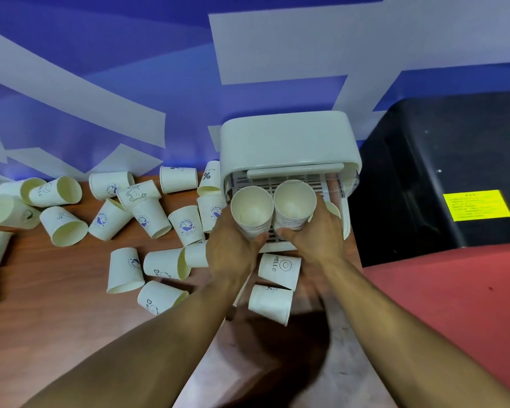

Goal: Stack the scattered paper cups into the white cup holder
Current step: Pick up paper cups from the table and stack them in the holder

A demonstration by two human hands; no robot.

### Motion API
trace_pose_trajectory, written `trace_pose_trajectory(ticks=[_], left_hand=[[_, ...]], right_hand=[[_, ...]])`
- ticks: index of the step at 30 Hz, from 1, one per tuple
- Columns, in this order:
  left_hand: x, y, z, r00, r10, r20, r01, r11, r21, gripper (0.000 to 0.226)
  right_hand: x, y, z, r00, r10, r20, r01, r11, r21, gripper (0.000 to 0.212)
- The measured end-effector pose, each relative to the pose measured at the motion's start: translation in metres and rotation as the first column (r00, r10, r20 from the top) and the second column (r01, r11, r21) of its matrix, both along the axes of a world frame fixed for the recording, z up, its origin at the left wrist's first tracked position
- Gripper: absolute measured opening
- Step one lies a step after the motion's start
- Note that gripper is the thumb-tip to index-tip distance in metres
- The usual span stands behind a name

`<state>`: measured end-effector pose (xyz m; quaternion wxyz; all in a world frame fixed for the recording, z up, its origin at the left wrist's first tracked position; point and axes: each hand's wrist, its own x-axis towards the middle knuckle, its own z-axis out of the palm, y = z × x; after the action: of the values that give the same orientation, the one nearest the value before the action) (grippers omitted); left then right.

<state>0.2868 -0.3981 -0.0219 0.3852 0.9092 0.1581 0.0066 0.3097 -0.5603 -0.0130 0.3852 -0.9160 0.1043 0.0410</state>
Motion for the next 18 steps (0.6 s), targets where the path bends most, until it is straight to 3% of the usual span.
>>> trace_pose_trajectory(ticks=[11,18], left_hand=[[0.016,-0.007,-0.006,0.997,0.070,0.015,-0.067,0.990,-0.120,0.062],[0.018,-0.010,-0.013,0.993,0.091,0.079,-0.077,0.982,-0.173,0.064]], right_hand=[[0.013,0.004,0.005,0.996,-0.094,-0.015,0.095,0.986,0.134,0.078],[0.015,0.003,0.007,0.995,-0.096,-0.008,0.096,0.987,0.125,0.077]])
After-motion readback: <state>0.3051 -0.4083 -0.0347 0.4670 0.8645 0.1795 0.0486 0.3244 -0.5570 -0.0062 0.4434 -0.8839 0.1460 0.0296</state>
